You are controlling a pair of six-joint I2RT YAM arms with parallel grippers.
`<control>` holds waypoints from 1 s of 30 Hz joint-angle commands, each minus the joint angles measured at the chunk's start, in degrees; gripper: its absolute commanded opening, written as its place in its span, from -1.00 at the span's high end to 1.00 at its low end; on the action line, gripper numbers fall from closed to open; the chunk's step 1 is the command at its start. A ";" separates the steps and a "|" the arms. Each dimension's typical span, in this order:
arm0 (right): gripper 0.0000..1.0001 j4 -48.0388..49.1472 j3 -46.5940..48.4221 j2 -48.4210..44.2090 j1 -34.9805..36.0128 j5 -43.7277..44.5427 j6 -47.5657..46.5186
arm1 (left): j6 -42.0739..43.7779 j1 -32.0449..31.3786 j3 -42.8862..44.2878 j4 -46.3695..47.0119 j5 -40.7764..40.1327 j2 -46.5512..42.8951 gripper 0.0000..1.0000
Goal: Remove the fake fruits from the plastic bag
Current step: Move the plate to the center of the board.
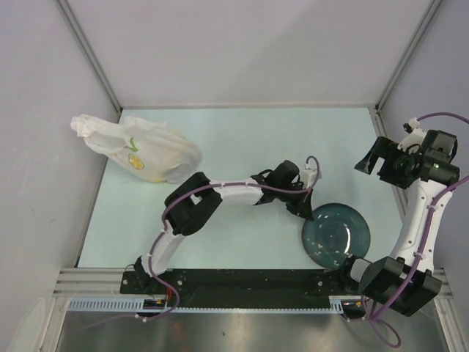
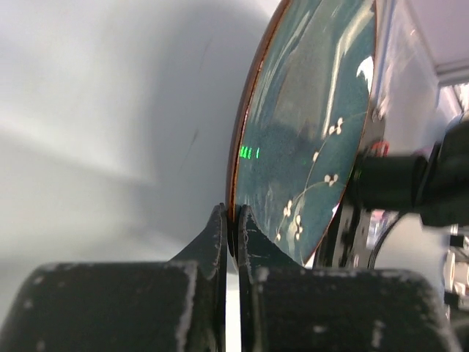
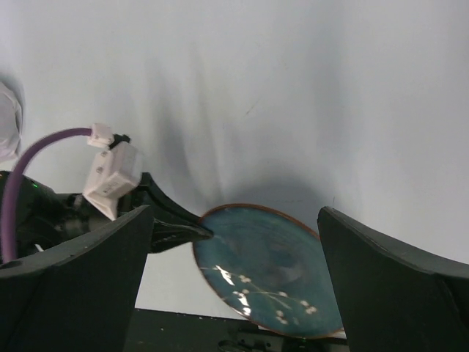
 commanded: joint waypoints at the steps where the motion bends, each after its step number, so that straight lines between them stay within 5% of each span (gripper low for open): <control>1: -0.99 3.76 0.31 0.84 3.09 -0.67 0.40 | 11.56 6.03 -6.41 -8.07 -1.51 -8.00 0.99; 16: -1.00 8.59 0.31 6.02 14.51 0.92 0.39 | 11.56 23.17 -35.49 -10.36 -0.63 -31.91 0.99; 30: -0.99 11.40 4.09 12.00 24.62 1.61 -0.83 | 21.50 27.83 -40.35 -17.92 -11.77 -37.45 0.99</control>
